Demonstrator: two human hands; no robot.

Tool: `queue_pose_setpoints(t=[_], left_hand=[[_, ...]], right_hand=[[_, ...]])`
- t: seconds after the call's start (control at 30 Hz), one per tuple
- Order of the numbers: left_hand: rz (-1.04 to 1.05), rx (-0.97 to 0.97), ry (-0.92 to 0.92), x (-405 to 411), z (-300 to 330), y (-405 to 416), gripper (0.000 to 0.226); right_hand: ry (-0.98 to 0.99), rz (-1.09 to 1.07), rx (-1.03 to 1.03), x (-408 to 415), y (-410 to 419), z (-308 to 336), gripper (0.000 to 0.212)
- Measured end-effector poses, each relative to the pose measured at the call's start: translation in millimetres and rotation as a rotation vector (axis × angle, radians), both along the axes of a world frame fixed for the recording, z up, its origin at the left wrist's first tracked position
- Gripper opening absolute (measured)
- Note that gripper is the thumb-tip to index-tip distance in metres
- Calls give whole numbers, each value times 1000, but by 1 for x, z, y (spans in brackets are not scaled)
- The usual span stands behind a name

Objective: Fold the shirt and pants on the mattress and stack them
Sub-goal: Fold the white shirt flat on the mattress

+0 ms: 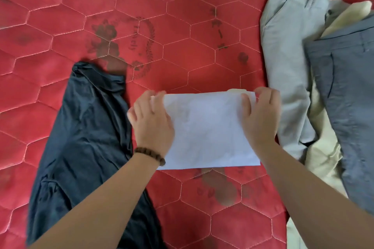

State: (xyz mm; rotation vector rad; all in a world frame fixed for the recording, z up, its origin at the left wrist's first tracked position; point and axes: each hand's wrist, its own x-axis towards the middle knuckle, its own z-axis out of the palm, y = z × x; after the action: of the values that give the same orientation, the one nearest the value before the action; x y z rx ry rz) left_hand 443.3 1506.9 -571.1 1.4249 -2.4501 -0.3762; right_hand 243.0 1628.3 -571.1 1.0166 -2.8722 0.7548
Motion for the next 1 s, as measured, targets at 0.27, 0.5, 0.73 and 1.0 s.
queue_pose_setpoints(t=[0.27,0.5,0.73,1.0], left_hand=[[-524,48,-399,-13,-30,45,53],[-351,115,-460,6,-42,28,68],[-256,168,-402,16,-43,20,67],[-259,129,-391,14,-44,21,65]], right_hand=[[136,614,284,71,8,-32,49],[98,376,509,44,19,-41,59],[-53,332,488,35,25,-47,61],[-51,331,483,33,25,-49,61]])
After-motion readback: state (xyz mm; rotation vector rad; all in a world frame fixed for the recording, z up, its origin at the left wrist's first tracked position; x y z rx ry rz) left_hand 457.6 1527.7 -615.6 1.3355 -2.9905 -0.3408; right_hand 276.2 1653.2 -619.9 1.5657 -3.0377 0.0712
